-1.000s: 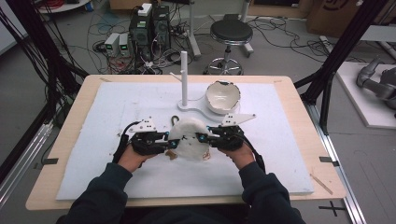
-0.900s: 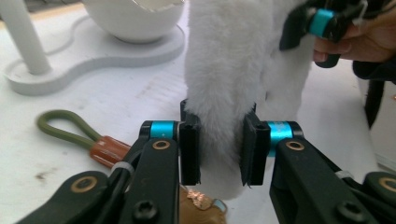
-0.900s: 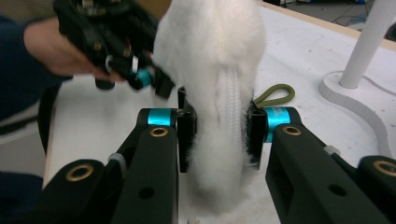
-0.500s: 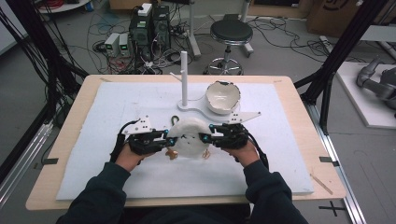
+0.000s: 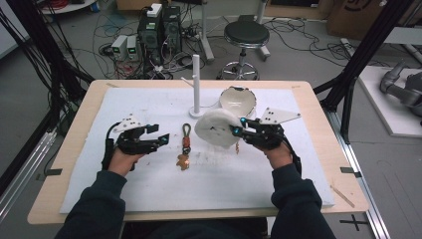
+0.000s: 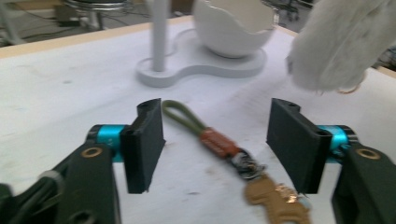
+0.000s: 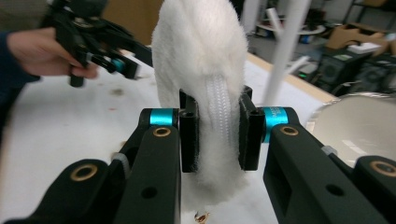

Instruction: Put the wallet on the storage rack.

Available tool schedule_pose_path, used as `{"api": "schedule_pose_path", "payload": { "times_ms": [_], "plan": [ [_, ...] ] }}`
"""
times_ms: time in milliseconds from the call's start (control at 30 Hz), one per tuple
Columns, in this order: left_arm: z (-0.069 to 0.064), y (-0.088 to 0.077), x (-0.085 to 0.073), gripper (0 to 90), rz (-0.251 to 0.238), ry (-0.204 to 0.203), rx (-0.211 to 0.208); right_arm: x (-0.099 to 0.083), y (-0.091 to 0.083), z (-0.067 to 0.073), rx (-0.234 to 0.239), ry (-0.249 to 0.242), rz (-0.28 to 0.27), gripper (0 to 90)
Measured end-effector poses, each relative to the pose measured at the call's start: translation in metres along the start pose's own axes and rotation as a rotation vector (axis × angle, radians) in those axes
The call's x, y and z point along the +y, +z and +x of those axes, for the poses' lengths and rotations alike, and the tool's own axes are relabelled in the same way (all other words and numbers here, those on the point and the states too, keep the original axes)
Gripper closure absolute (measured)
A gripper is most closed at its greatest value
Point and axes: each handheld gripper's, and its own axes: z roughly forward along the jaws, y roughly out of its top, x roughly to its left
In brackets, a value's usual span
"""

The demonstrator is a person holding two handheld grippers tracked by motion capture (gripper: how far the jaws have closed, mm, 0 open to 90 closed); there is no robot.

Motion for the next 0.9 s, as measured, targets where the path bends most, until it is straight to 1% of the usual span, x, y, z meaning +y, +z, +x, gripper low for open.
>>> {"api": "schedule_pose_path", "payload": {
  "times_ms": [33,67,100,133,200,333,367,433,500,567,600,633,700,767,800,867,900],
  "plan": [
    [0.005,-0.004,0.000,33.6,-0.006,-0.006,0.021,0.000,0.000,0.000,0.000,0.000,0.000,75.4],
    [0.011,-0.008,-0.001,28.1,-0.017,-0.018,0.046,0.005,-0.003,-0.009,-0.022,-0.008,0.011,75.4],
    [0.016,-0.012,-0.001,28.1,-0.026,-0.034,0.065,0.005,-0.003,-0.009,-0.022,-0.008,0.011,75.4],
    [0.021,-0.015,-0.002,25.1,-0.029,-0.052,0.081,0.007,-0.005,-0.013,-0.031,-0.012,0.021,75.5],
    [0.029,-0.020,-0.005,23.5,-0.025,-0.079,0.100,0.013,-0.007,-0.022,-0.052,-0.016,0.030,75.5],
    [0.040,-0.025,-0.010,23.5,-0.016,-0.097,0.137,0.028,-0.008,-0.039,-0.090,-0.035,0.045,75.6],
    [0.042,-0.025,-0.011,23.5,-0.022,-0.094,0.144,0.032,-0.008,-0.043,-0.104,-0.047,0.051,75.5],
    [0.044,-0.026,-0.012,23.5,-0.020,-0.089,0.160,0.039,-0.007,-0.051,-0.127,-0.055,0.055,75.6],
    [0.046,-0.027,-0.013,23.5,-0.027,-0.085,0.168,0.045,-0.007,-0.056,-0.152,-0.070,0.063,75.6],
    [0.046,-0.027,-0.013,23.5,-0.030,-0.090,0.167,0.051,-0.006,-0.062,-0.171,-0.090,0.067,75.6],
    [0.046,-0.027,-0.013,23.5,-0.029,-0.089,0.165,0.053,-0.005,-0.065,-0.179,-0.103,0.069,75.5],
    [0.046,-0.026,-0.013,23.5,-0.027,-0.090,0.162,0.057,-0.004,-0.068,-0.194,-0.128,0.074,75.6],
    [0.045,-0.024,-0.014,23.5,-0.022,-0.083,0.154,0.061,-0.001,-0.073,-0.205,-0.156,0.078,75.5],
    [0.044,-0.023,-0.014,23.5,-0.016,-0.080,0.149,0.066,0.003,-0.078,-0.219,-0.182,0.095,75.5],
    [0.044,-0.023,-0.014,23.5,-0.016,-0.083,0.146,0.068,0.005,-0.081,-0.230,-0.202,0.094,75.5],
    [0.044,-0.022,-0.014,23.5,-0.014,-0.085,0.144,0.071,0.009,-0.086,-0.239,-0.216,0.097,75.5],
    [0.044,-0.023,-0.014,23.5,-0.013,-0.089,0.142,0.072,0.011,-0.089,-0.245,-0.228,0.107,75.5]
  ]
}}
